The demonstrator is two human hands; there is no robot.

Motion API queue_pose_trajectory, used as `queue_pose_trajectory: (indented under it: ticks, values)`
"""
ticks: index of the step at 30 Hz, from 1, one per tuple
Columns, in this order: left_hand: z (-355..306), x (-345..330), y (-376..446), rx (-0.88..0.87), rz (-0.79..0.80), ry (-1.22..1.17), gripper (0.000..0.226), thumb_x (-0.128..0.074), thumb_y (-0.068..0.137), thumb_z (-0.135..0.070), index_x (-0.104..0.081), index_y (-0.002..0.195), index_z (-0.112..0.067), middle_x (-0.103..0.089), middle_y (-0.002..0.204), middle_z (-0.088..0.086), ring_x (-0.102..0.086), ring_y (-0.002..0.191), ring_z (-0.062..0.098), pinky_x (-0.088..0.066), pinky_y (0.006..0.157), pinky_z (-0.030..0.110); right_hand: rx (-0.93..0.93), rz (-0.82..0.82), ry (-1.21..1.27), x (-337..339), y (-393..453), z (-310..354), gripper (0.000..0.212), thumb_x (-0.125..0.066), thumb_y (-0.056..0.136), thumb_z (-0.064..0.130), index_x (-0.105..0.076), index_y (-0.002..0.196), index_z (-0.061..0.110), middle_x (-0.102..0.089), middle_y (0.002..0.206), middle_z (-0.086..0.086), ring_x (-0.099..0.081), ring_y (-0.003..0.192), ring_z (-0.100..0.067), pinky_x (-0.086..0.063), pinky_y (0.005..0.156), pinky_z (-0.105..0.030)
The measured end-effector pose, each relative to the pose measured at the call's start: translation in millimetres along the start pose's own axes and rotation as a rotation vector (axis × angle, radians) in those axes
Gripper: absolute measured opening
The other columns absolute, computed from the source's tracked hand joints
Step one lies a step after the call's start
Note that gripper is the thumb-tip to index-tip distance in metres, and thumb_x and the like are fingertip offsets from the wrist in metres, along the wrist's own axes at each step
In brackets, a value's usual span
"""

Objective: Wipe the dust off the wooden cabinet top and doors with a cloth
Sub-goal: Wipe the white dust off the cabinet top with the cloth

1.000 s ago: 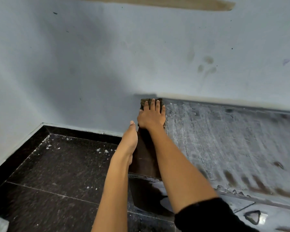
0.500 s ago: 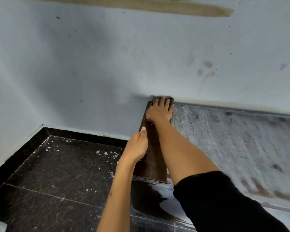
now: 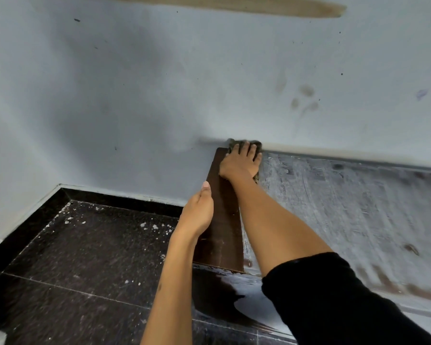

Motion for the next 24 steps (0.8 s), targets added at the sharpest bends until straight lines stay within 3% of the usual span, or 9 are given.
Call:
queue_pose_trajectory:
  ticks: [7,12,17,24]
  values:
    - [-8.1,-3.0,2.6,-0.064,-0.022,0.02,0.059,-0.016,0.099,-0.05,-0.029,0.146,-0.017,-0.034,0.15,0.005,-0.028,0.14,0.021,-0.021,0.111,0.034,0.234,0.011,0.003,-14.2,-8.1,49.5,0.054,-0.024,0.101,0.029,-0.007,0.152,0.019,0.009,0.159,-0.004,0.011,0.145,-0.024,0.006,0.117,-0.044]
    - [-6.5,-7.1,1.1,-0.084,-0.005,0.122,0.059,-0.019,0.099,-0.05,-0.039,0.139,-0.012,-0.037,0.147,0.007,-0.032,0.137,0.021,-0.025,0.102,0.03,0.111,-0.031,0.037,-1.5,7.3,10.5,0.058,-0.028,0.1,0.028,-0.005,0.152,0.017,0.007,0.159,-0.005,0.01,0.146,-0.024,0.004,0.117,-0.044]
    - [-6.6,-7.4,-0.4,-0.081,0.058,0.098,0.06,-0.019,0.099,-0.049,-0.028,0.146,-0.013,-0.028,0.153,0.004,-0.023,0.142,0.018,-0.018,0.112,0.033,0.058,-0.024,0.018,1.1,4.0,3.6,0.056,-0.025,0.101,0.029,-0.005,0.152,0.016,0.008,0.159,-0.007,0.01,0.145,-0.026,0.004,0.118,-0.045]
    - [-12.4,-8.6,-5.1,-0.095,0.083,0.091,0.062,-0.016,0.097,-0.054,-0.027,0.147,-0.017,-0.026,0.154,0.002,-0.022,0.142,0.017,-0.018,0.112,0.033,0.068,-0.023,0.041,-4.6,-45.9,-2.5,0.053,-0.018,0.102,0.033,-0.005,0.152,0.018,0.007,0.159,-0.005,0.011,0.146,-0.023,0.005,0.118,-0.043]
Point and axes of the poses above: each hand's wrist, its own y-axis towards the middle knuckle, its own x-axis out of the back of the hand, z = x × y, the point moved 9 cm from there along y, towards the middle knuckle
